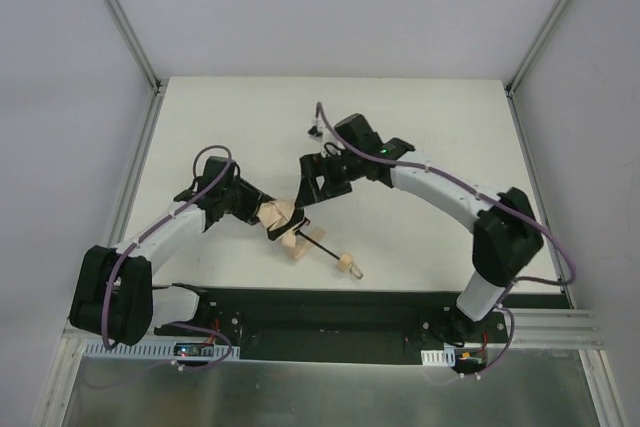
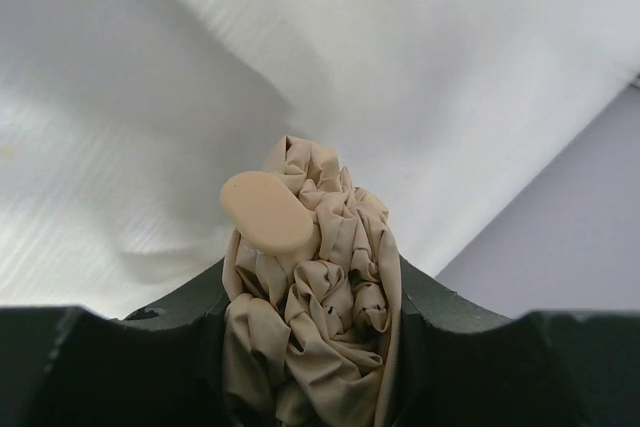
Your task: Put away the umbrella
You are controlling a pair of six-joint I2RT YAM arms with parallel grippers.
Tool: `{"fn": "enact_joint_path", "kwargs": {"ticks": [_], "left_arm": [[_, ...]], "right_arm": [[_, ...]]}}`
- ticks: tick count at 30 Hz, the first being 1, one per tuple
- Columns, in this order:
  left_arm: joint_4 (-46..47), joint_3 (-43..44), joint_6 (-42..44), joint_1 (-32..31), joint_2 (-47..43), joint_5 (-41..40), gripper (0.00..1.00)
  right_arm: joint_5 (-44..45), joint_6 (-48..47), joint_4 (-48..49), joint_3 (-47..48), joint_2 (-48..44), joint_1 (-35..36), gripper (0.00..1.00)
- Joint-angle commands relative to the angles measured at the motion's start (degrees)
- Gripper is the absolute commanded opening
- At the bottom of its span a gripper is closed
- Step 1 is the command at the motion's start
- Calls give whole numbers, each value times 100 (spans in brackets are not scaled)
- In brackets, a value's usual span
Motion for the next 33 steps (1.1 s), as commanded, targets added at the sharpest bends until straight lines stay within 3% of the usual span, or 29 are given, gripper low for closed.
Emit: {"fn": "enact_joint_path", "kwargs": {"ticks": [1, 7, 9, 14, 21, 25, 29, 33], "left_arm": [[404, 628, 262, 151, -512, 220, 0], [763, 1024, 307, 203, -943, 255, 0], [914, 1128, 114, 247, -1075, 256, 0], [1256, 1647, -247, 283, -1014, 413, 0], [1512, 1999, -1283, 283, -1013, 467, 0], [1512, 2210, -1679, 283, -1057, 317, 0], [1573, 2412, -1961, 283, -987, 265, 0], [1635, 2597, -2163, 283, -961, 168, 0]], "right_arm": [[5, 186, -424, 6, -1139, -297, 90], [-285, 292, -733, 313, -1667, -501, 89], [-383, 74, -338, 156, -2044, -404, 87], [55, -376, -398, 365, -2353, 78, 86], [2170, -982, -574, 550, -2468, 913, 84], [3533, -1088, -39, 419, -2538, 1178, 84], [4370, -1298, 130, 681, -2276, 1371, 84], [4442, -1535, 252, 1007, -1818, 1450, 81]]}}
